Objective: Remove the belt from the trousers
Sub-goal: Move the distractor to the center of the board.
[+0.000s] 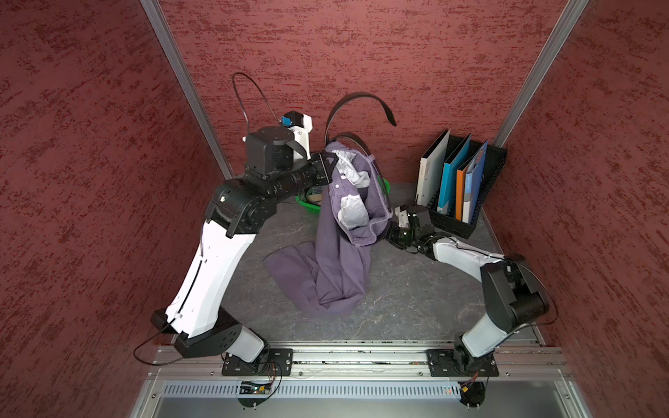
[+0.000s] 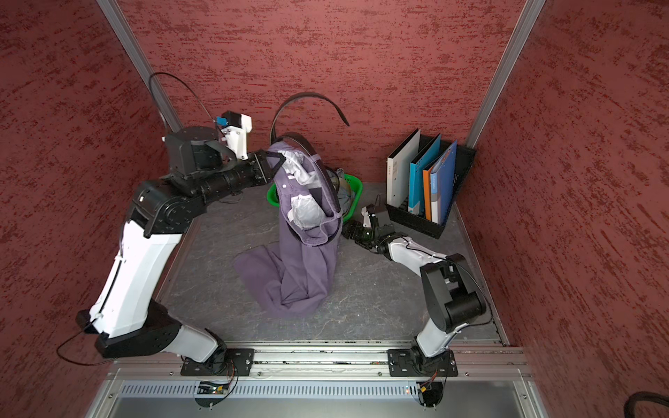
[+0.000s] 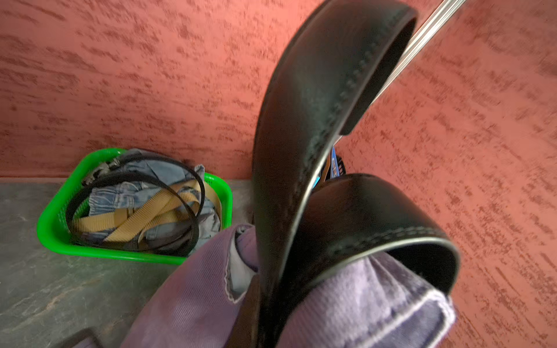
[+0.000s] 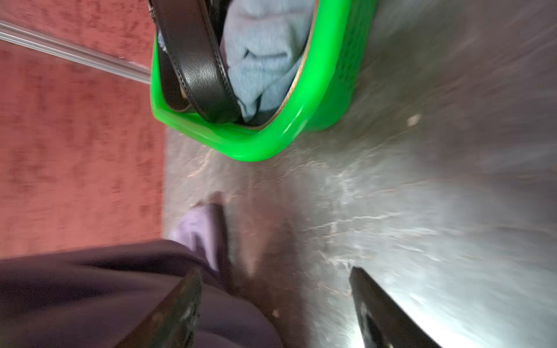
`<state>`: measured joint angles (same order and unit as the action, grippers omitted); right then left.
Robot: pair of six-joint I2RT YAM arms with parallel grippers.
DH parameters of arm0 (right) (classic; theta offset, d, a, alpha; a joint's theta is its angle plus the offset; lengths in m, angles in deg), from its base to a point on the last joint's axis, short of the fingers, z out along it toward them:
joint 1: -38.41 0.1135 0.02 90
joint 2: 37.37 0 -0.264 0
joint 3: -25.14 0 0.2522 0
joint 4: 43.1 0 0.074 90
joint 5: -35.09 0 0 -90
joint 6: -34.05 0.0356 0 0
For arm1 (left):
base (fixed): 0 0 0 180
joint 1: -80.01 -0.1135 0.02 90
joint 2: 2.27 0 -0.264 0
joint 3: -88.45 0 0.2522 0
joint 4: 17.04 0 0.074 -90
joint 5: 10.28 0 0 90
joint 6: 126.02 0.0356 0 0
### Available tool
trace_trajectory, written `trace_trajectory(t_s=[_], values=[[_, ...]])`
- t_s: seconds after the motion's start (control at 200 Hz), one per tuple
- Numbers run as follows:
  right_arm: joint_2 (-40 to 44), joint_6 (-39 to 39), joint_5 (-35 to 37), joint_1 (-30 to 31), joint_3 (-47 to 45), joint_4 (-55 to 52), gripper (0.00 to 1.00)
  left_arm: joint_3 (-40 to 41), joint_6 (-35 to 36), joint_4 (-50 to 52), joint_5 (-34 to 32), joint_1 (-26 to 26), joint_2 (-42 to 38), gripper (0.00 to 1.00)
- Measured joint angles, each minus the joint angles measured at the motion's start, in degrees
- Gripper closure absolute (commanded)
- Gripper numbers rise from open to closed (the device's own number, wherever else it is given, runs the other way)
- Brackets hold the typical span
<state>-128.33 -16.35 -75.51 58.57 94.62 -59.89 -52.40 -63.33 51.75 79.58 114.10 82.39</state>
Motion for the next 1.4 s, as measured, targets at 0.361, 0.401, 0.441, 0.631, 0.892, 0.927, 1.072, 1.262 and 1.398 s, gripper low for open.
trace_trajectory(t_s=[0.361, 0.401, 0.441, 0.631, 0.892, 0.927, 1.072, 1.262, 1.398], values=[[3.5, -11.2, 22.0, -0.7, 11.7, -6.8, 0.23, 34.0, -11.6, -4.0, -0.3, -6.2, -15.7, 1.0], [0.8, -11.1, 22.9, -1.1, 13.5, -7.3, 0.23, 37.9, -12.7, -3.9, 0.0, -8.1, -16.2, 1.0], [-2.7, -11.0, 23.9, -1.6, 16.0, -7.9, 0.26, 41.6, -13.7, -3.9, 0.3, -9.9, -16.5, 1.0], [-19.0, -9.5, 28.4, -3.1, 31.2, -10.9, 0.3, 54.1, -16.6, -5.7, 3.3, -17.1, -18.7, 1.0], [-36.0, -8.7, 30.6, -3.5, 49.4, -14.3, 0.33, 58.9, -18.0, -9.7, 8.2, -19.4, -19.4, 1.0], [-37.2, -8.7, 30.9, -3.5, 50.5, -14.8, 0.34, 58.9, -18.0, -10.1, 8.7, -19.6, -19.4, 1.0], [-39.6, -8.5, 31.9, -3.5, 52.6, -17.1, 0.45, 58.9, -18.1, -10.3, 9.6, -20.7, -19.8, 1.0], [-41.1, -7.6, 30.6, -3.6, 54.0, -17.2, 0.66, 58.9, -18.3, -10.3, 11.1, -22.5, -20.3, 1.0], [-42.4, -7.1, 26.6, -3.9, 55.3, -16.9, 0.76, 58.9, -18.4, -10.3, 12.3, -23.3, -20.3, 1.0]])
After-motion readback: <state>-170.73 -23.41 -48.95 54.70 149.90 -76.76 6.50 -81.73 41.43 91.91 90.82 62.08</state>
